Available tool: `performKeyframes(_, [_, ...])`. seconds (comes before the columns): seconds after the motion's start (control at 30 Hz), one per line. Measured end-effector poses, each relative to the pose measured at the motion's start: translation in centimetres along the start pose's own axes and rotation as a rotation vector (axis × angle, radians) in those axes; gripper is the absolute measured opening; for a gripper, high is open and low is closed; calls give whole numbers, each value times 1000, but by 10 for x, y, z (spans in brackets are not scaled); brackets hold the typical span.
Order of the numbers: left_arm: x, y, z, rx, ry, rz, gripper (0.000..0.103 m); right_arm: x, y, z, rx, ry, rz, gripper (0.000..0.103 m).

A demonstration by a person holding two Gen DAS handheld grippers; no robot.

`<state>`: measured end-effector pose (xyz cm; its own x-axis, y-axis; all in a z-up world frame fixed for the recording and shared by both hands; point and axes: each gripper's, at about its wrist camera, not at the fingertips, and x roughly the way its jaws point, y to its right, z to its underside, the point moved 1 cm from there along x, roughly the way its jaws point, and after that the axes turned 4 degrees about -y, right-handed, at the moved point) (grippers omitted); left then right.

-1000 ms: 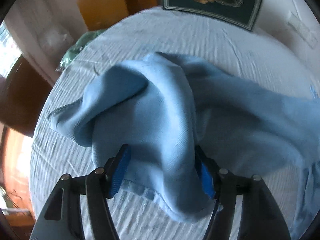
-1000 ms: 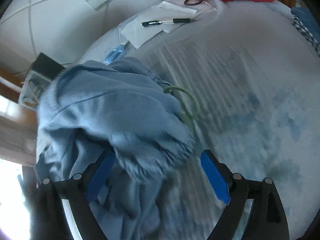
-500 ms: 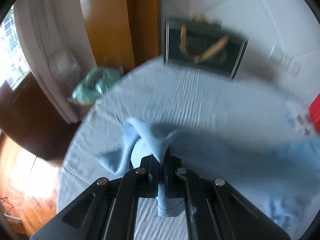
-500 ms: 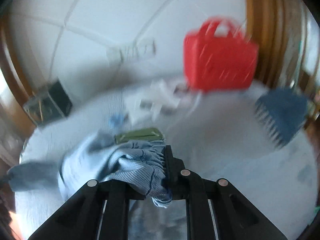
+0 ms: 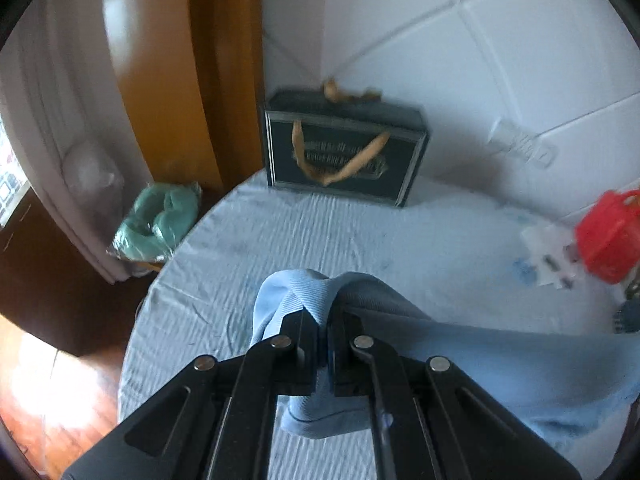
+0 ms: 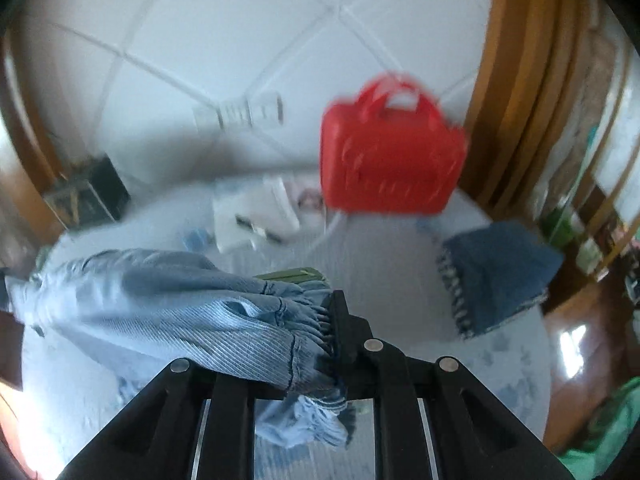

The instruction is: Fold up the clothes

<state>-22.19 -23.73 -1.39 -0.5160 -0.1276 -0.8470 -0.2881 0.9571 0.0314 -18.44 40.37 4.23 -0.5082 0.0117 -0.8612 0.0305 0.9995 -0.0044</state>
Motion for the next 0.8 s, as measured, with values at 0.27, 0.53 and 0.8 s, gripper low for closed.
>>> performKeyframes(0.27, [107,53,-25,49,-115,-76,53,163,1,-31,146,-159,-15,38])
performKeyframes(0.53, [67,99,37,159,-134,25,93,176,14,-4,210,-153,-98,55])
performKeyframes(0.8, [20,170,160,183,-217,225,93,152,41,82,289,-192,-161,55])
